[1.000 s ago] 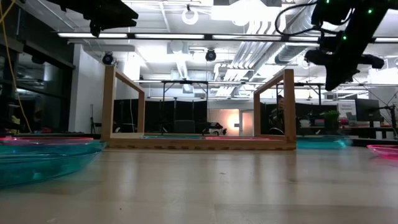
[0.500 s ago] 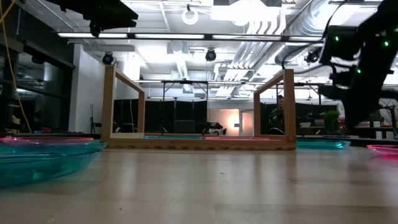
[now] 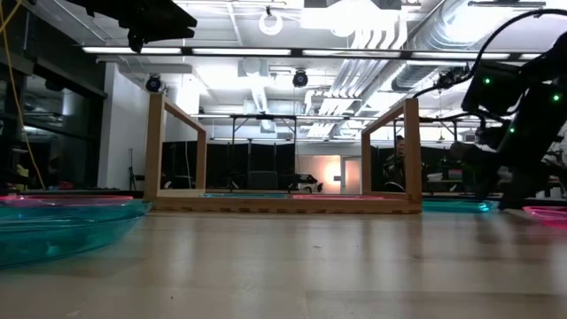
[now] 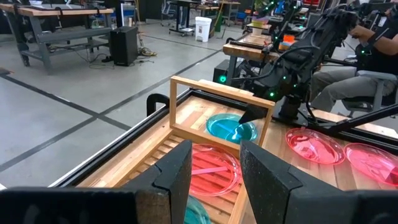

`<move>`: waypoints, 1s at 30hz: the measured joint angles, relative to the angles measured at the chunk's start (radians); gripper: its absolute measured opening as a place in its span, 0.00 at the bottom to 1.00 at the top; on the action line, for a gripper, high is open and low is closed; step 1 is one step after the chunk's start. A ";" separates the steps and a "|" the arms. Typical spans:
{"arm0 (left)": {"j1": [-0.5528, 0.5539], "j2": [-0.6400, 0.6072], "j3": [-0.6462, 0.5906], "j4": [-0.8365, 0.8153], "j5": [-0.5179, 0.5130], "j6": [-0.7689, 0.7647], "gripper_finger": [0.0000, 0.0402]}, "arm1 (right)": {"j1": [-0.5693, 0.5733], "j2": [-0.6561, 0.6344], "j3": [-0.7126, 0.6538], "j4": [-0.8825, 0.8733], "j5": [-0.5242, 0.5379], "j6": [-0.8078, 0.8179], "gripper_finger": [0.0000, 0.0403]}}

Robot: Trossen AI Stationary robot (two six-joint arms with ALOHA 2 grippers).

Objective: Place and stack plates onto a shelf
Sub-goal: Stack the blue plate on top of the blue plate on the shelf

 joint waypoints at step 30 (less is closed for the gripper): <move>0.000 0.000 0.000 0.010 0.000 0.008 0.32 | -0.004 0.073 -0.037 0.160 0.159 -0.001 0.01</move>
